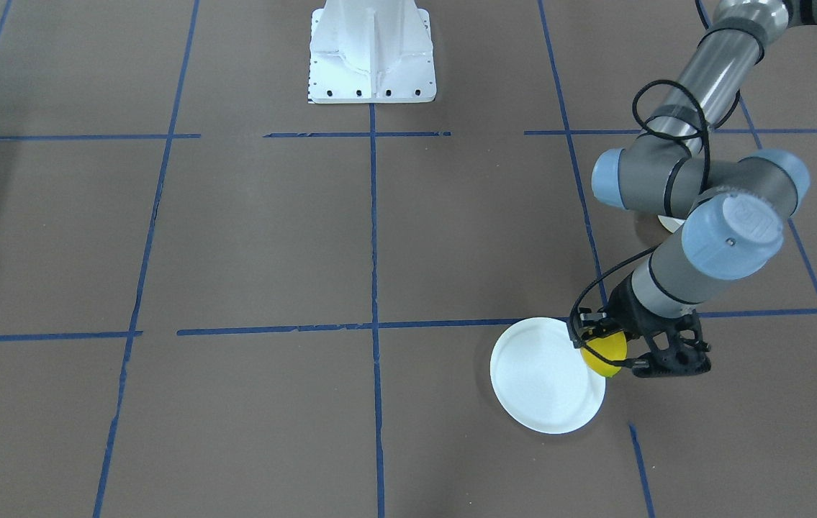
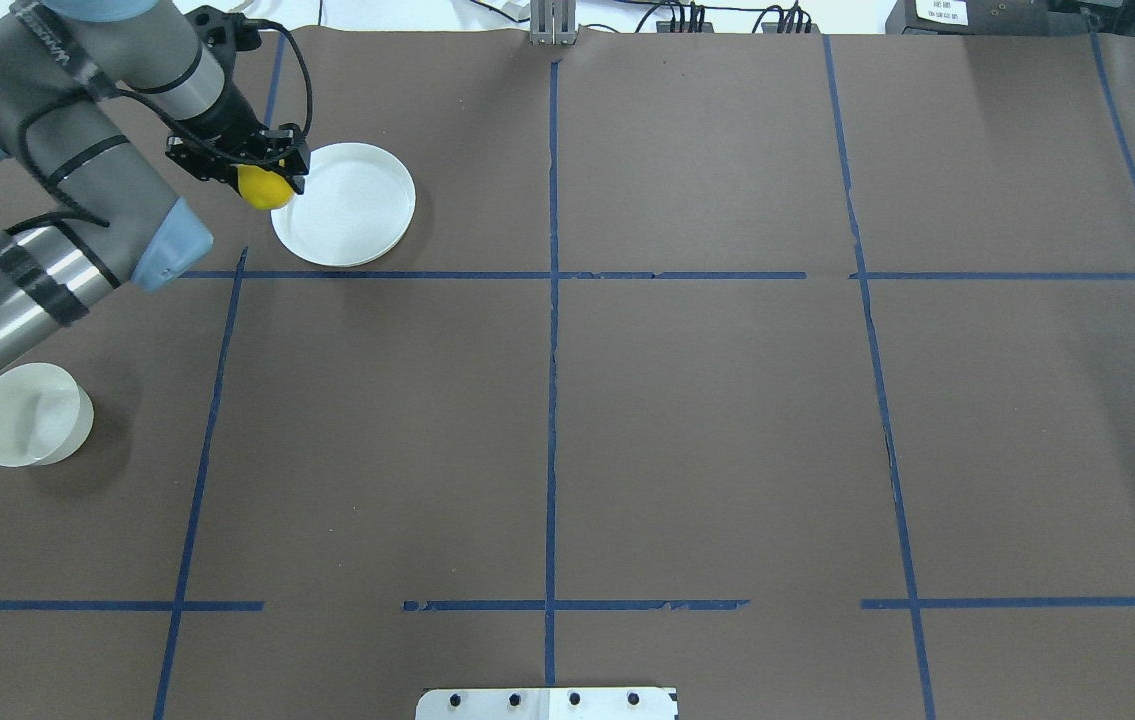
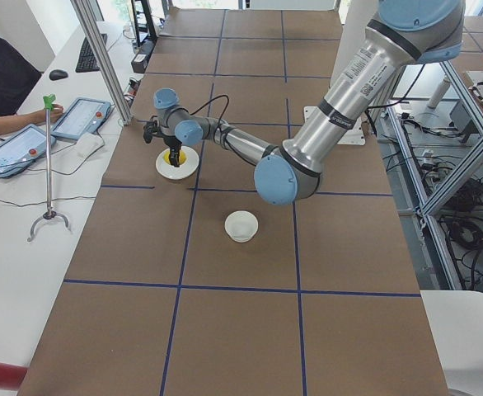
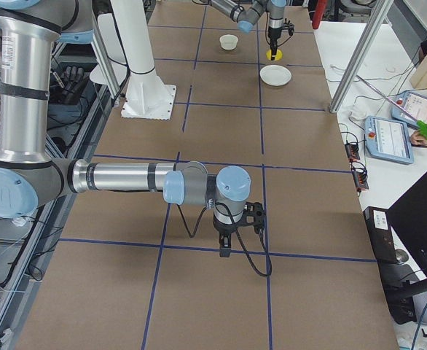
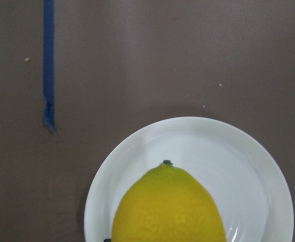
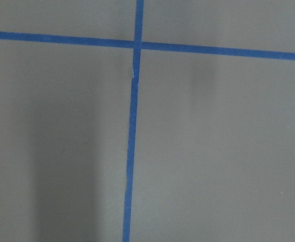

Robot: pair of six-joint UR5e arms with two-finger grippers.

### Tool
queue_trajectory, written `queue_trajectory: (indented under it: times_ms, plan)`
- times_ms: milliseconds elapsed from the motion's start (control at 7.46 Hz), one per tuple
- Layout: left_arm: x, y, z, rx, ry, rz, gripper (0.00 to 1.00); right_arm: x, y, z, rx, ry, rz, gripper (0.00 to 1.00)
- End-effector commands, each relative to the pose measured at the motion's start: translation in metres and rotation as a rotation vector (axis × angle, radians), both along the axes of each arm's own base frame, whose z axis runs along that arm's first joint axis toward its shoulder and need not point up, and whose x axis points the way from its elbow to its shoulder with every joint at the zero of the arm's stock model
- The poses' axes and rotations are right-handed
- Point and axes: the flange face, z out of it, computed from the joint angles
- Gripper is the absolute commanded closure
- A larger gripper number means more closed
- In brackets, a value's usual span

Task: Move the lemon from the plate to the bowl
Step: 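Lift the lemon with the left gripper and carry it toward the white bowl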

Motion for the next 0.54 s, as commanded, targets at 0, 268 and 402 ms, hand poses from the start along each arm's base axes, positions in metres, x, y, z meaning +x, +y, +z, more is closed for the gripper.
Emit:
queue_trajectory:
  times_ms: [0, 268, 402]
  plan:
    - [-0.059, 0.079, 0.032, 0.005, -0.004, -0.008, 1.00, 0.000, 0.000, 0.000, 0.000, 0.000, 0.000, 0.00]
    - [-0.111, 0.149, 0.080, 0.013, -0.088, -0.063, 1.00, 0.000, 0.000, 0.000, 0.000, 0.000, 0.000, 0.00]
    - [-0.123, 0.168, 0.103, 0.005, -0.106, -0.064, 1.00, 0.000, 0.000, 0.000, 0.000, 0.000, 0.000, 0.00]
